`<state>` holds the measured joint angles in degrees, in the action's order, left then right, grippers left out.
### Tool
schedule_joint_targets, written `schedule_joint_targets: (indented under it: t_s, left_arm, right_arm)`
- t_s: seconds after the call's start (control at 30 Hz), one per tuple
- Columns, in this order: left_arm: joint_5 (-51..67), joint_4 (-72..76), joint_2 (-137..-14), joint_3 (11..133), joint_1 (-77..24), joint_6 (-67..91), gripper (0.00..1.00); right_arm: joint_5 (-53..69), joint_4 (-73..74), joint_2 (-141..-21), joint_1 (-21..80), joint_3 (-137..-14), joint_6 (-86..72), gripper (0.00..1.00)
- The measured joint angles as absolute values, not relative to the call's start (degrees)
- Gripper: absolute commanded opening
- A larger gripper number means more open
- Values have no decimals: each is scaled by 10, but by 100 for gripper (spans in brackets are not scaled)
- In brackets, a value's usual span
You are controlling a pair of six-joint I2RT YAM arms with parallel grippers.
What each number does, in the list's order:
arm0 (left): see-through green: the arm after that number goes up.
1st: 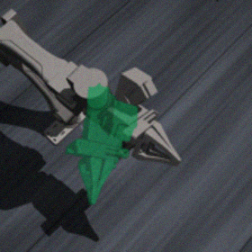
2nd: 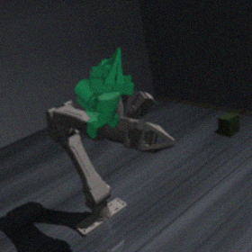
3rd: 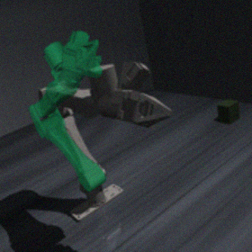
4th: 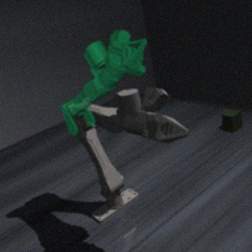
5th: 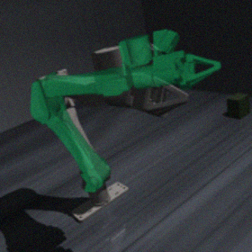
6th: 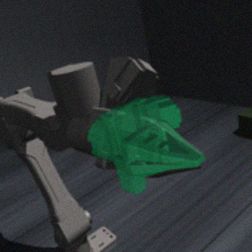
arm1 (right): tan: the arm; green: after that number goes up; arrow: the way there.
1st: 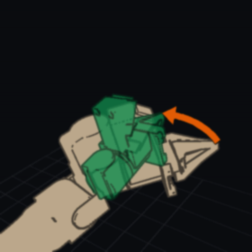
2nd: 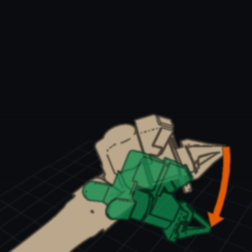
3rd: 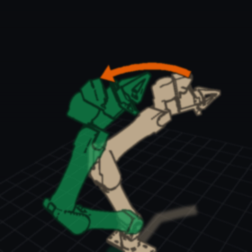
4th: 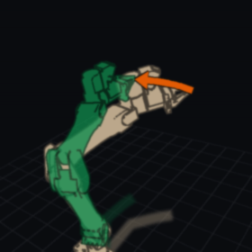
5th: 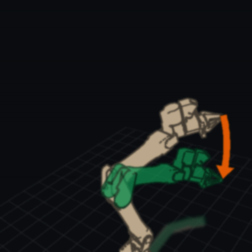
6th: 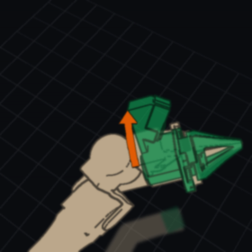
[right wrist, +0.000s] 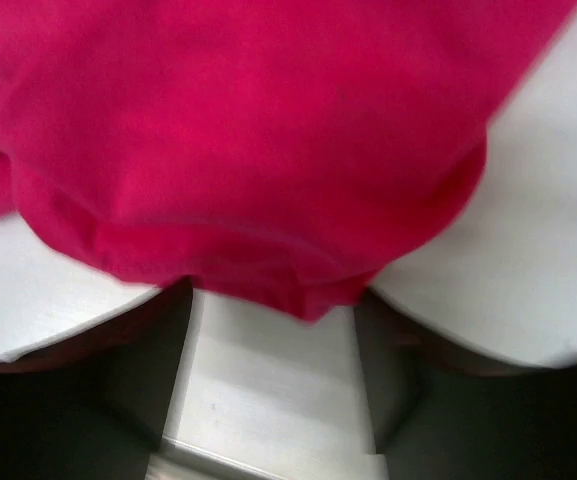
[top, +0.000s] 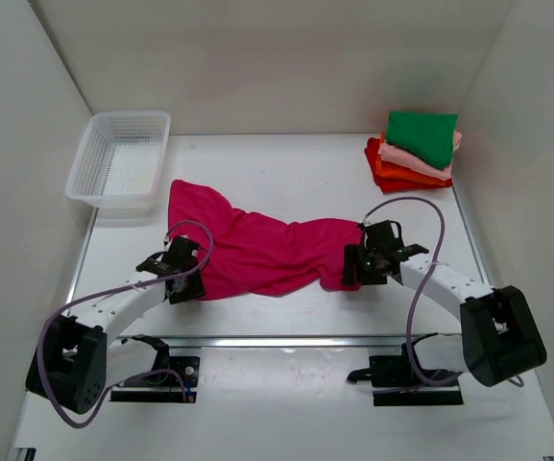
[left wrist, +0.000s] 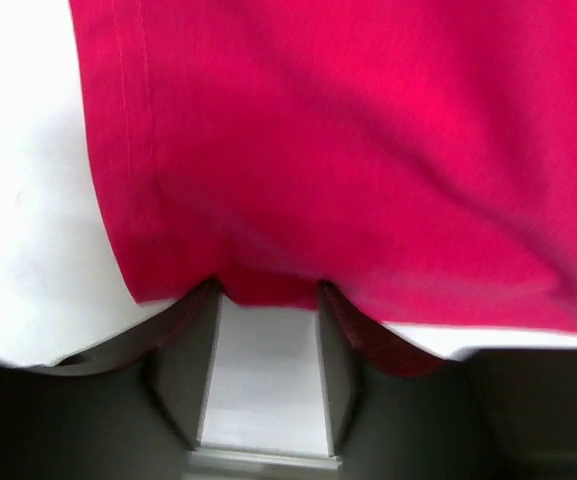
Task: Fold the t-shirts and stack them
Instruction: Flatten out the tshirt
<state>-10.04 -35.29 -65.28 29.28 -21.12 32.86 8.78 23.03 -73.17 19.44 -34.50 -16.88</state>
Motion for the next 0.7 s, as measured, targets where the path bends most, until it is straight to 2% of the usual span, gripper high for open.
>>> schedule_joint_targets:
  t_s: [0.03, 0.07, 0.1, 0.27, 0.37, 0.43, 0.5, 0.6, 0.7]
  left_arm:
    - [-103, -344, -656, 292, -212, 330, 40]
    - [-108, -334, -660, 292, -212, 332, 13]
    - [-112, -318, -665, 291, -212, 333, 0]
    - [-133, -305, -676, 310, -209, 318, 0]
    - [-128, -342, -647, 387, -168, 294, 0]
    - [-119, -371, -644, 507, -121, 275, 0]
    - [-118, -378, -658, 681, -92, 256, 0]
    - [-114, -367, -676, 867, -96, 242, 0]
    - [-100, -362, -668, 959, -102, 239, 0]
  right_arm:
    - [83, 221, -739, 198, -347, -172, 27]
    - [81, 215, -745, 199, -348, -171, 14]
    - [81, 209, -752, 199, -349, -173, 0]
    - [70, 255, -752, 166, -384, -154, 0]
    - [85, 303, -711, 107, -463, -129, 0]
    - [108, 331, -686, 53, -550, -116, 0]
    - [132, 340, -672, 12, -658, -106, 1]
    - [159, 341, -668, -12, -814, -97, 0]
    - [165, 349, -664, -7, -925, -86, 0]
